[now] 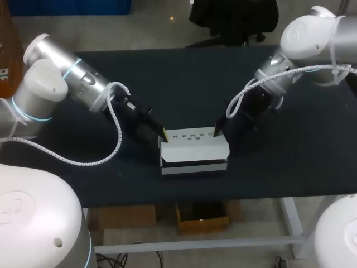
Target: Assemble the packaging by folding the flat box into shape, placing the metal phone stand inside, and closing the box properly
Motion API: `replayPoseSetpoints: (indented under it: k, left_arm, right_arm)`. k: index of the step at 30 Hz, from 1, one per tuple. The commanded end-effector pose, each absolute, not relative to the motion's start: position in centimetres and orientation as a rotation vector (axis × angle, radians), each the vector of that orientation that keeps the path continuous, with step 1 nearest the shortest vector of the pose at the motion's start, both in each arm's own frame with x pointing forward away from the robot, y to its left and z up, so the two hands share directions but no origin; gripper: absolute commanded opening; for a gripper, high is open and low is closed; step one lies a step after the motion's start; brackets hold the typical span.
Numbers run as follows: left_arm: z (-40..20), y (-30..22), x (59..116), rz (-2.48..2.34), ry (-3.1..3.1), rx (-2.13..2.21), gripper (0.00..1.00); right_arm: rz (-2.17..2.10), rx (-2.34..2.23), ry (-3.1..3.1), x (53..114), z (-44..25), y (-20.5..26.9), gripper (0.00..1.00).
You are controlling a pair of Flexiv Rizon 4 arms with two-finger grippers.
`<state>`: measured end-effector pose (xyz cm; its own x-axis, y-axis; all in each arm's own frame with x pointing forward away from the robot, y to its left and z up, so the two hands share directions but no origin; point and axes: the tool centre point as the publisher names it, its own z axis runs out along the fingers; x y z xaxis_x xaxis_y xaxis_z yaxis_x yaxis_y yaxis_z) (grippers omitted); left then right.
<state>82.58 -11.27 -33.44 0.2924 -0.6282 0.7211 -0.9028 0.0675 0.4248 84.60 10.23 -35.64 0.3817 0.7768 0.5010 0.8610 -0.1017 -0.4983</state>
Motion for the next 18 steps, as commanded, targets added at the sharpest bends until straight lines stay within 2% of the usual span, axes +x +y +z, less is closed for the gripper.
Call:
replayPoseSetpoints:
  k: [1, 18]
  left_arm:
    - [-33.35, -11.55, 83.15, 0.359, -1.421, 1.632, 0.45]
    - [-32.78, -11.56, 83.55, 0.335, -1.405, 1.627, 0.46]
  right_arm:
    - [-0.128, -1.884, -1.413, 85.0, -35.51, 10.58, 0.47]
    - [-0.1, -1.887, -1.401, 85.53, -34.99, 10.96, 0.47]
